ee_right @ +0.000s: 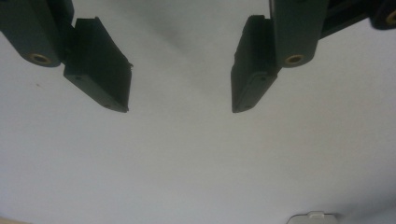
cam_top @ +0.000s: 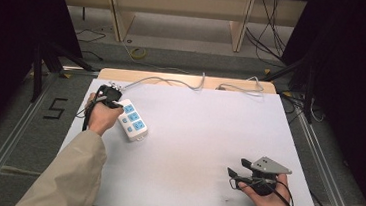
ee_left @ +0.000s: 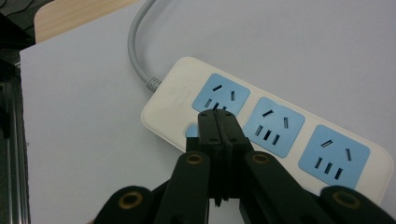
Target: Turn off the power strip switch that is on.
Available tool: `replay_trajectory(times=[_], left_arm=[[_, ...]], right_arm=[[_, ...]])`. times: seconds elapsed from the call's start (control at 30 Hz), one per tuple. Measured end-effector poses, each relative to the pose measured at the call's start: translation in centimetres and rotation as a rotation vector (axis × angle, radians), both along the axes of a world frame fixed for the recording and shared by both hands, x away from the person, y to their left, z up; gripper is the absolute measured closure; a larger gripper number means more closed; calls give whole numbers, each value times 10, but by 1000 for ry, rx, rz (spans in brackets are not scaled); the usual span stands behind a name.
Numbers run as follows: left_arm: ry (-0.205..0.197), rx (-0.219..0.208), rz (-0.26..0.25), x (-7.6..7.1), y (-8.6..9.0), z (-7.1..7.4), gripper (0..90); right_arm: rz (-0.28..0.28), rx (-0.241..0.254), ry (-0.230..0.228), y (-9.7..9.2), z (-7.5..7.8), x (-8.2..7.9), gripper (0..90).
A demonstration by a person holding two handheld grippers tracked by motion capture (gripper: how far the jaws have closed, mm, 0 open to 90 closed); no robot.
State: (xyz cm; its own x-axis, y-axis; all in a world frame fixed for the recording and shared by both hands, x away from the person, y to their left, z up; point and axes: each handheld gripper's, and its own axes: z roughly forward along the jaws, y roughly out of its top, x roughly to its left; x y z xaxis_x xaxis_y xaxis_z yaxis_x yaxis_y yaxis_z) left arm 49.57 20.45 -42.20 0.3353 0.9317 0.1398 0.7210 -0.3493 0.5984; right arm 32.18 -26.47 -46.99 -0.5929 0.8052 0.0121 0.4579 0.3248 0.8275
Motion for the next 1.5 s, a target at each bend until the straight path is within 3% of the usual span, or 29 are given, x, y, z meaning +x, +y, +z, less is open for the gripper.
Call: replay_trajectory(times=[0.47, 1.0, 1.5], left_arm=[[27, 1, 7, 7, 4, -6, 897], [49, 29, 10, 17, 3, -4, 897], [85, 47, 15, 22, 3, -12, 897]], right_arm=[[1, -1, 2, 0, 0, 0, 392], [2, 1, 2, 0, 0, 0, 392], [0, -1, 2, 0, 0, 0, 393]])
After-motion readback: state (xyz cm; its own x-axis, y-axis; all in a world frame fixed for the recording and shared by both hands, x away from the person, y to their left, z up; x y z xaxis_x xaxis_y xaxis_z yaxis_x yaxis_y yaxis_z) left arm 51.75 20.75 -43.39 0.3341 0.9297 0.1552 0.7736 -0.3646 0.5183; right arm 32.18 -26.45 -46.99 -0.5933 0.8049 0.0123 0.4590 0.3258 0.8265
